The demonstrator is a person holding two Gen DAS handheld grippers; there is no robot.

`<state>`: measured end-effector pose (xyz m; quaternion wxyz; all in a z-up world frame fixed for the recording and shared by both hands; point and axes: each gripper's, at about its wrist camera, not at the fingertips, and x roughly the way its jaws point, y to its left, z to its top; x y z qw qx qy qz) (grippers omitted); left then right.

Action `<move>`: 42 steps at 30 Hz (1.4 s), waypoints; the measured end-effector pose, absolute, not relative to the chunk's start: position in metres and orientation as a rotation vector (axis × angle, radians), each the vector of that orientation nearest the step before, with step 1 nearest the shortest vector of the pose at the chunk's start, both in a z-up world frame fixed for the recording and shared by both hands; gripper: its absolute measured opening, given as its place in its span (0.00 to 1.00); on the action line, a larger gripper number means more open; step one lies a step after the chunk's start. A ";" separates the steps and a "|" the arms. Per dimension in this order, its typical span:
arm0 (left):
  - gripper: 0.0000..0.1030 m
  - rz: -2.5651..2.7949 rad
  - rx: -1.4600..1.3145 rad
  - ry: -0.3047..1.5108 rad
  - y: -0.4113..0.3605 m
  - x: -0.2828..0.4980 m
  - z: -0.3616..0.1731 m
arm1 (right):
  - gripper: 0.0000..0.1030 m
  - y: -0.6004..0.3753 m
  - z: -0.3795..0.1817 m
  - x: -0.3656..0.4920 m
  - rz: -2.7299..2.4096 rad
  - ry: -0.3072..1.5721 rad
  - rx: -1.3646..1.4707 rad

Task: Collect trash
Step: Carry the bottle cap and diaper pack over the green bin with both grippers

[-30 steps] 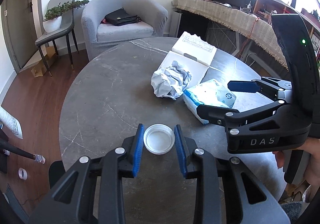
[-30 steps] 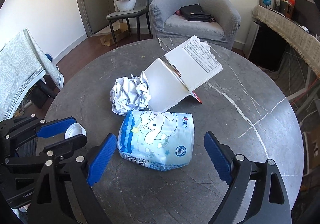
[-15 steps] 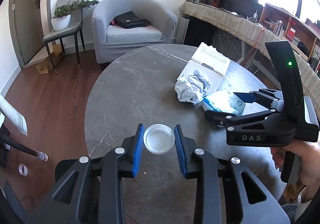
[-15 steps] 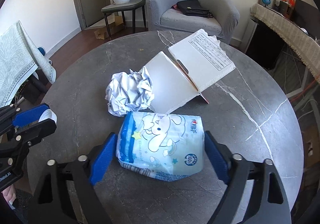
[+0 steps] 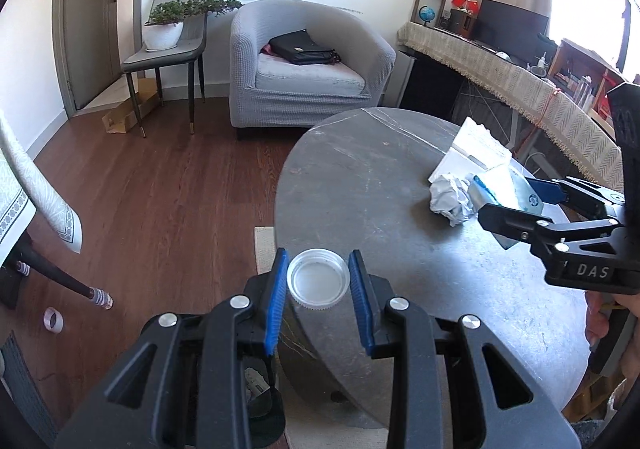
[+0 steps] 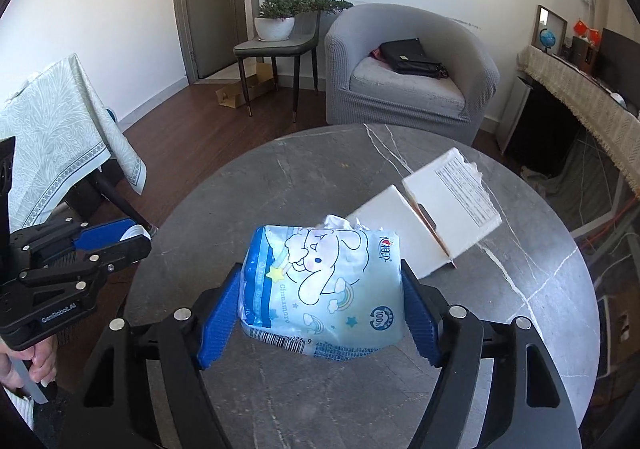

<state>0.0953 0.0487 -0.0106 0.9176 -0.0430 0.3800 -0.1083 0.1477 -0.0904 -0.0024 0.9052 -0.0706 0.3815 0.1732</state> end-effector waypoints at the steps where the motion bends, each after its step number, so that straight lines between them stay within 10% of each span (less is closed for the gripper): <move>1: 0.32 -0.213 -0.095 0.783 0.055 0.096 -0.011 | 0.72 -0.086 -0.001 0.148 0.367 0.778 -0.141; 42: 0.32 -0.056 -0.022 1.236 0.206 0.071 -0.143 | 0.72 0.113 -0.031 0.157 0.729 0.839 -0.191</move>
